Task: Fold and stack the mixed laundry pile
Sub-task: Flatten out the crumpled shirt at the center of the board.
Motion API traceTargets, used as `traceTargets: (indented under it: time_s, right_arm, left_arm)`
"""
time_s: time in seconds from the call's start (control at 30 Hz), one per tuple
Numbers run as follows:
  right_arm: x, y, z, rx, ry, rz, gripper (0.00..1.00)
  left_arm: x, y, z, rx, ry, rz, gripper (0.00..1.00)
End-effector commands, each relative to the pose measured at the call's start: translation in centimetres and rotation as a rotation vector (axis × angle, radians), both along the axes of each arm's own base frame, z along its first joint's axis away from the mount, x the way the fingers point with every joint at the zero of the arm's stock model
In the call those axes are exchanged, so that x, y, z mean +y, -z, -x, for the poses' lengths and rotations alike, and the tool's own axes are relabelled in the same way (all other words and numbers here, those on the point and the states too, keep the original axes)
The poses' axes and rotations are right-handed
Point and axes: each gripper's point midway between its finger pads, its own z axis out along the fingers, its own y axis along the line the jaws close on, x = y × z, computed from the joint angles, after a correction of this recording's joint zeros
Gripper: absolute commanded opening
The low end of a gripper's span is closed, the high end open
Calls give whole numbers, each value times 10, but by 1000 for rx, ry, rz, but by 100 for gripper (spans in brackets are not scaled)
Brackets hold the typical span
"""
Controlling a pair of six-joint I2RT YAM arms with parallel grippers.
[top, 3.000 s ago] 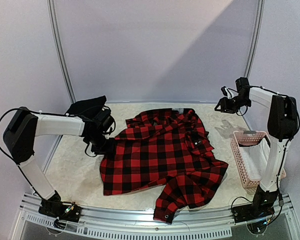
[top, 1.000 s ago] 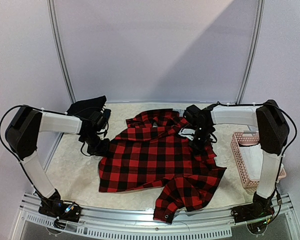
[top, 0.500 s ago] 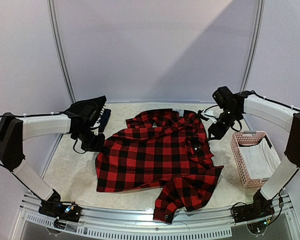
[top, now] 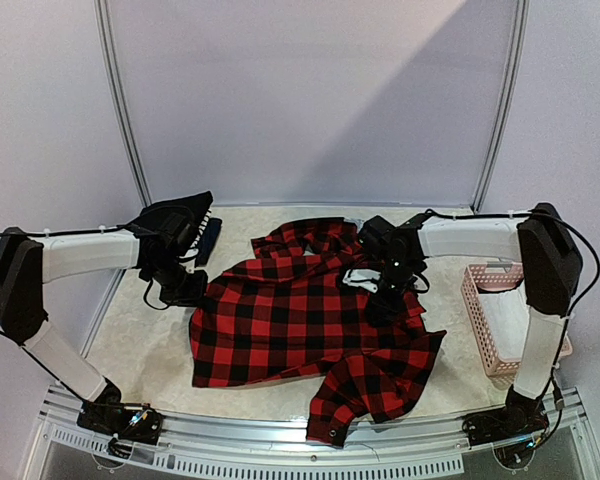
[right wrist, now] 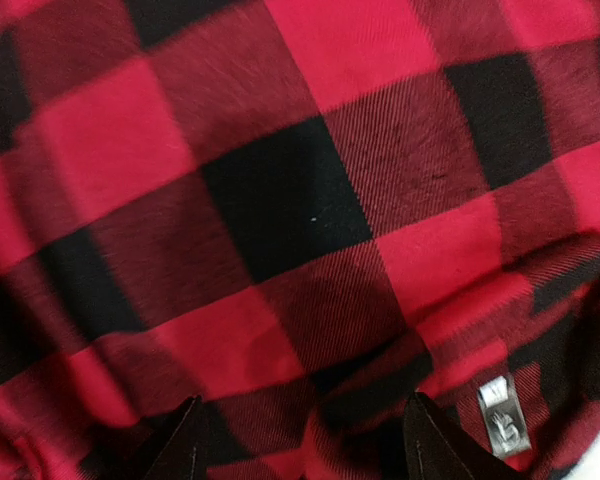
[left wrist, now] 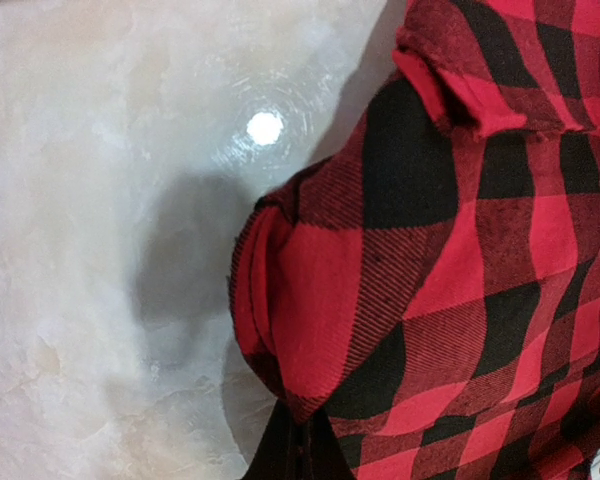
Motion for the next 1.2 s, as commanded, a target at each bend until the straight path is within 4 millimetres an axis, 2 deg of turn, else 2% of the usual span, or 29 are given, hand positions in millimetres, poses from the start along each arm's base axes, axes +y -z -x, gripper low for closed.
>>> traceTargets:
  time_s: [0.0, 0.13, 0.27, 0.37, 0.43, 0.47, 0.5, 0.57, 0.63, 0.7, 0.73, 0.83, 0.9, 0.93, 1.0, 1.03, 1.1, 1.17]
  right_arm:
    - [-6, 13, -17, -67, 21, 94, 67]
    - [-16, 12, -28, -139, 57, 145, 58]
    - [-23, 0, -32, -189, 85, 148, 22]
    - [-33, -25, -32, -231, 112, 118, 1]
    - [-48, -38, -30, -224, 156, 90, 0]
    - [-57, -51, -32, -231, 188, 61, 0]
    - [-69, -54, -31, -214, 225, 45, 0]
    - [-96, -74, -35, -210, 322, -24, 0]
    - [-129, -83, -38, -198, 436, -72, 0]
    - [-156, -83, -32, -164, 519, -104, 0]
    - [-167, -76, -25, -141, 539, -90, 0]
    - [-190, -59, -3, -54, 592, -50, 8]
    - [-202, -60, 2, -25, 635, -45, 21]
    - [-206, -65, 1, -25, 653, -50, 30]
    - [-208, -82, -6, -46, 659, -73, 53]
    - [-205, -92, -11, -55, 650, -95, 61]
    - [-194, -115, -24, -79, 626, -164, 69]
    - [-181, -138, -44, -111, 597, -244, 73]
  left_arm:
    - [5, -3, 5, 1, 5, -17, 0]
    - [5, 0, 4, 5, 8, -22, 0]
    - [6, 4, 4, 17, 17, -31, 0]
    - [7, 6, 4, 24, 24, -44, 0]
    - [9, 7, 5, 29, 28, -52, 0]
    - [10, 7, 6, 33, 30, -58, 0]
    - [12, 8, 7, 37, 29, -63, 0]
    - [14, 7, 8, 38, 29, -69, 0]
    - [14, 6, 9, 35, 30, -65, 0]
    - [14, 4, 10, 38, 33, -60, 0]
    - [13, 3, 10, 39, 35, -56, 0]
    - [10, -1, 14, 52, 49, -40, 0]
    - [11, -5, 17, 56, 59, -45, 0]
    - [12, -8, 18, 58, 65, -48, 2]
    - [12, -15, 19, 54, 79, -51, 13]
    - [11, -21, 17, 44, 85, -47, 20]
    - [7, -31, 13, 27, 104, -34, 31]
    - [6, -45, 4, -13, 115, -37, 40]
